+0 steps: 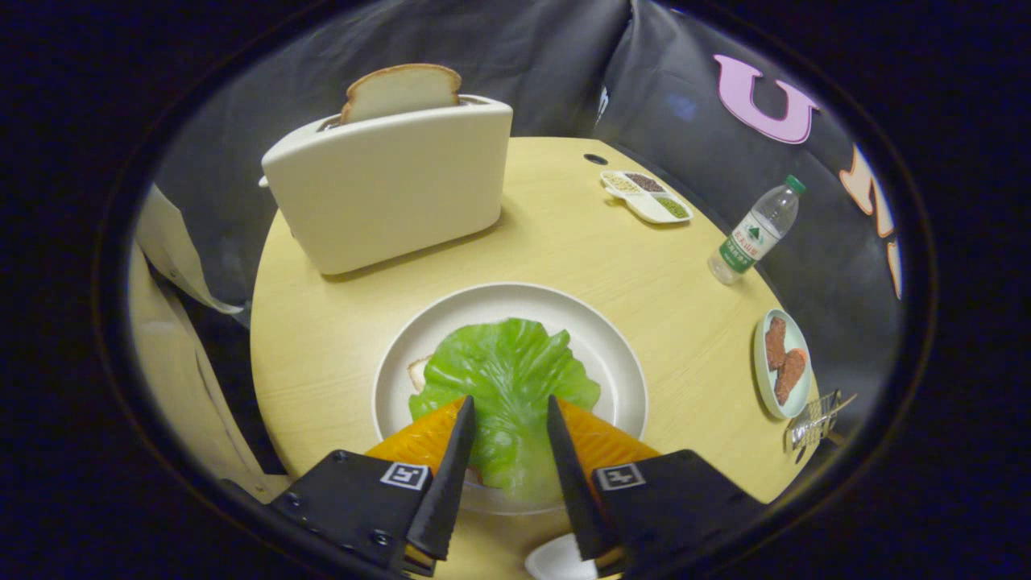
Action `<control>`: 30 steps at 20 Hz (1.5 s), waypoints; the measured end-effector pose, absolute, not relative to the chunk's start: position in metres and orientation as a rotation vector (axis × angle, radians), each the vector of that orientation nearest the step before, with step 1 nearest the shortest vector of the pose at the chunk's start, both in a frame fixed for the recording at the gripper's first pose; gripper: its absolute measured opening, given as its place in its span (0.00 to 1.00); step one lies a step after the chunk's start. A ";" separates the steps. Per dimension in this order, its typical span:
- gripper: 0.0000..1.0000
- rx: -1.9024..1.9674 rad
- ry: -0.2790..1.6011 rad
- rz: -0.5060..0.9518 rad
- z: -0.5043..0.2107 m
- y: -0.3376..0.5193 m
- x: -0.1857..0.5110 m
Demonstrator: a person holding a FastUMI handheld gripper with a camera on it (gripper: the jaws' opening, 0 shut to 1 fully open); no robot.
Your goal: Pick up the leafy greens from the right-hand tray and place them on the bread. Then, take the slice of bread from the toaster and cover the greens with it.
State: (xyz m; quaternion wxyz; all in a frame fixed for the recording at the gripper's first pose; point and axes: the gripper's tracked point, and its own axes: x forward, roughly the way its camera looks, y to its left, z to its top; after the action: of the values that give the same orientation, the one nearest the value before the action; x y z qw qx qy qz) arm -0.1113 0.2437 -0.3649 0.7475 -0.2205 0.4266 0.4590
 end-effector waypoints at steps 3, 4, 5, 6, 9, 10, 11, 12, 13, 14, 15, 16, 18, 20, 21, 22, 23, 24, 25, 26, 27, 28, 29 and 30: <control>0.76 -0.466 0.919 1.004 -0.351 0.250 -0.111; 0.80 -0.461 0.907 0.998 -0.343 0.252 -0.110; 0.85 -0.449 0.896 0.996 -0.335 0.257 -0.109; 0.90 -0.438 0.887 0.991 -0.327 0.261 -0.107; 0.99 -0.407 0.853 0.982 -0.303 0.277 -0.100; 0.99 -0.399 0.844 0.984 -0.295 0.283 -0.099; 0.99 -0.393 0.834 0.985 -0.287 0.288 -0.098; 0.99 -0.390 0.828 0.987 -0.279 0.294 -0.097; 0.99 -0.384 0.823 0.993 -0.271 0.301 -0.097; 0.99 -0.376 0.817 1.006 -0.265 0.307 -0.097; 0.99 -0.374 0.809 1.015 -0.260 0.313 -0.097; 0.99 -0.378 0.801 1.021 -0.255 0.318 -0.096; 0.99 -0.381 0.791 1.030 -0.245 0.328 -0.095; 0.99 -0.377 0.786 1.041 -0.237 0.335 -0.096; 0.99 -0.372 0.781 1.046 -0.231 0.341 -0.097; 0.99 -0.365 0.774 1.048 -0.225 0.347 -0.098; 0.99 -0.350 0.769 1.055 -0.221 0.354 -0.099; 0.99 -0.333 0.769 1.062 -0.216 0.362 -0.101; 0.99 -0.316 0.768 1.072 -0.211 0.370 -0.103; 0.99 -0.302 0.762 1.079 -0.206 0.377 -0.102; 0.99 -0.290 0.760 1.085 -0.202 0.384 -0.103; 0.99 -0.276 0.756 1.091 -0.197 0.390 -0.102; 0.99 -0.266 0.747 1.092 -0.194 0.396 -0.102; 0.99 -0.258 0.742 1.092 -0.191 0.402 -0.100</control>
State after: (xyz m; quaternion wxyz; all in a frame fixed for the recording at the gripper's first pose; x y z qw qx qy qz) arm -0.0998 0.4017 -0.1908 0.7822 -0.1193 0.3438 0.5058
